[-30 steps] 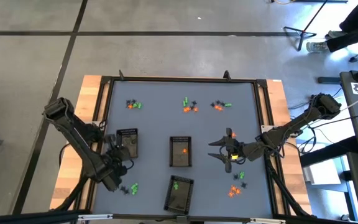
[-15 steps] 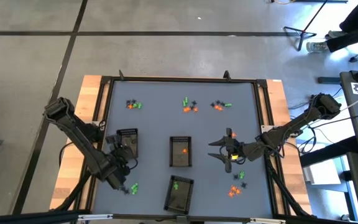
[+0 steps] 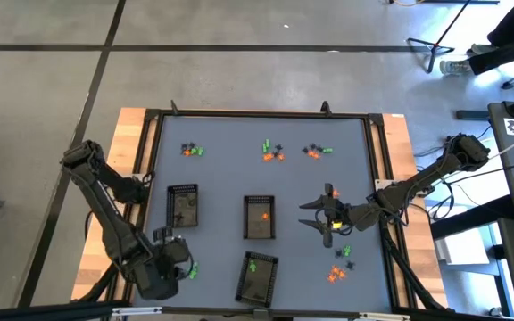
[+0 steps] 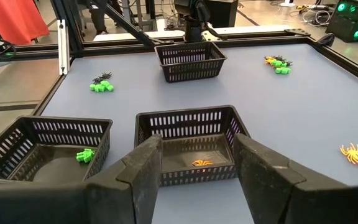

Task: Sort Halloween decoration
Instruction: Put the black spider toy into the top left black basket

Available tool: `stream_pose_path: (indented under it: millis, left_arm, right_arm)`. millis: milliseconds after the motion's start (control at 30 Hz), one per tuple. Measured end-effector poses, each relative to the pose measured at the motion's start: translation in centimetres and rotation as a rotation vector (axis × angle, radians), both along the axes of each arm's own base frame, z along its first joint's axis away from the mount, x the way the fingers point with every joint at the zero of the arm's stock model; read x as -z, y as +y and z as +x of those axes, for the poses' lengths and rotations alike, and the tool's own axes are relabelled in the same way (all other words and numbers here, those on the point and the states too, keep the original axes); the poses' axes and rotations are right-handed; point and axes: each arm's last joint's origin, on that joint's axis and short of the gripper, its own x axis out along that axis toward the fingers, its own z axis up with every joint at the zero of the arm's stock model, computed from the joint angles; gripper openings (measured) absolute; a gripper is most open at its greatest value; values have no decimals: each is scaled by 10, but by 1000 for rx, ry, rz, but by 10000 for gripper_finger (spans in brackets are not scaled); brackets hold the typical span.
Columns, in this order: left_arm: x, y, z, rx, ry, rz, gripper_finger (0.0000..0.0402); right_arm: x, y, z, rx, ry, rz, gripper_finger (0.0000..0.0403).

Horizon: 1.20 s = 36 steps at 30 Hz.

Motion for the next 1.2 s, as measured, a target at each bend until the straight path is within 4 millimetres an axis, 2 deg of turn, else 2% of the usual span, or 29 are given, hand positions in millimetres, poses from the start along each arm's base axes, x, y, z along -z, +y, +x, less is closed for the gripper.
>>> stream_pose_path:
  millis: [233, 700, 1200]
  left_arm:
    - [41, -19, -6, 40, 52, 62, 151]
    - [102, -38, 1, 7, 241, 145, 151]
    - [116, -41, -3, 0, 279, 131, 151]
  right_arm:
    - [0, 0, 0, 0, 0, 0, 195]
    - [0, 0, 0, 0, 0, 0, 195]
    - [0, 0, 0, 0, 0, 1, 195]
